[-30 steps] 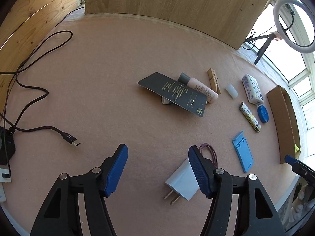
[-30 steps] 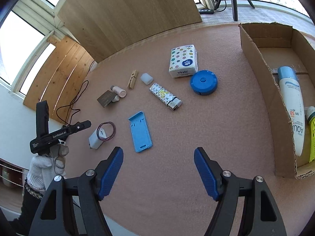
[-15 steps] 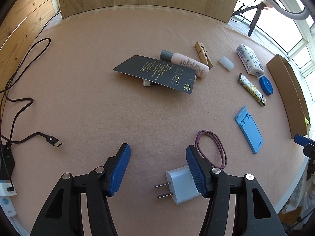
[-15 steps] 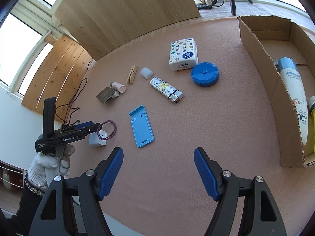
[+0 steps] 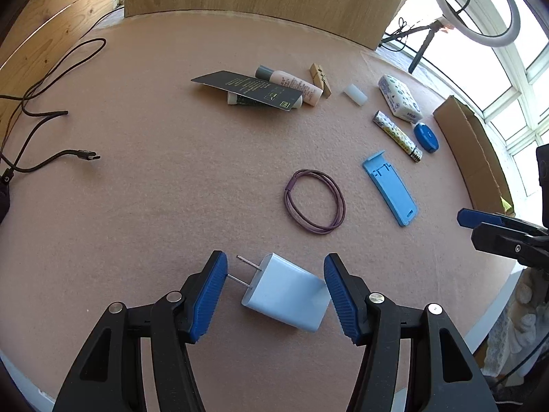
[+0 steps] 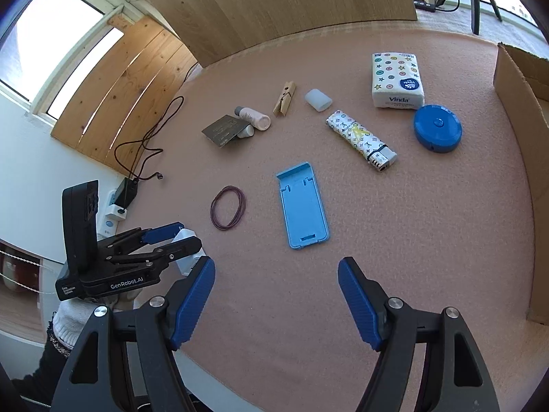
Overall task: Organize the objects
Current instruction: 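Move the right tool to the white charger plug and grasp it, then lift the charger plug with the right tool and carry it over the box, then lower the plug beside the sunscreen bottle and open the right tool, then withdraw the right tool from the box toward the table items, then grasp the patterned lighter with the right tool while the left tool grasps the purple rubber band, then carry the lighter and rubber band into the box and open both tools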
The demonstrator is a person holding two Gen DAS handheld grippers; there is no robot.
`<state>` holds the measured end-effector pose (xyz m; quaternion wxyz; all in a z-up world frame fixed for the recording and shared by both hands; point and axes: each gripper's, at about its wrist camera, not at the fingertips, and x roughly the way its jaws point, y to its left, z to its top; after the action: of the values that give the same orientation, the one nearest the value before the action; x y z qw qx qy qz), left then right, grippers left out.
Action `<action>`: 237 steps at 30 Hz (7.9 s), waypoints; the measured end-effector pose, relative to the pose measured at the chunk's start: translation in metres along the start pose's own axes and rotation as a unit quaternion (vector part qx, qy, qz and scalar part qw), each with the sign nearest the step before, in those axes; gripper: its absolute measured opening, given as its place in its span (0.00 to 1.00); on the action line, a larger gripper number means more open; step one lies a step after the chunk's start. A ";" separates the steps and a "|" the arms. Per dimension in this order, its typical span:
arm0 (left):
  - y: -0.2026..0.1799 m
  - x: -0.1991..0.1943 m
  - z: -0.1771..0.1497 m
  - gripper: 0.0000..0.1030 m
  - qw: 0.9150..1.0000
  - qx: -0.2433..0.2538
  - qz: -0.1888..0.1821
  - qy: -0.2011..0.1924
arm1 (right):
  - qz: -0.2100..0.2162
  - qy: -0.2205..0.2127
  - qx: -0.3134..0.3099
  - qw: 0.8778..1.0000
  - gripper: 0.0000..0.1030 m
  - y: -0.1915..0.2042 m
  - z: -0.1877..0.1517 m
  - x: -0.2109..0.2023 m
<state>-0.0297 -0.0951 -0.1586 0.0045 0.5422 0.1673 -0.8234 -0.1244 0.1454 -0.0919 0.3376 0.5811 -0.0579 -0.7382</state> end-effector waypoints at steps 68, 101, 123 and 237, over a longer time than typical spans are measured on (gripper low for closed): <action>-0.134 -0.006 0.018 0.44 0.991 0.042 -0.127 -0.033 | 0.013 0.044 -0.061 0.997 0.32 0.004 0.028 -0.012; -0.452 0.112 0.106 0.46 0.946 0.238 -0.221 0.018 | -0.106 -0.106 0.126 0.981 0.36 -0.248 0.026 -0.179; -0.388 0.076 0.111 0.77 0.963 0.205 -0.175 -0.010 | -0.112 -0.166 0.130 0.971 0.68 -0.226 0.024 -0.182; -0.172 -0.040 0.069 0.03 0.988 0.096 -0.069 -0.096 | -0.224 -0.108 -0.074 0.966 0.20 -0.094 0.022 -0.129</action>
<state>-0.1075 0.0409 -0.0515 -0.0883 0.4461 0.1233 -0.8821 -0.1720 0.2833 -0.0242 0.1975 0.4693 0.0925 -0.8557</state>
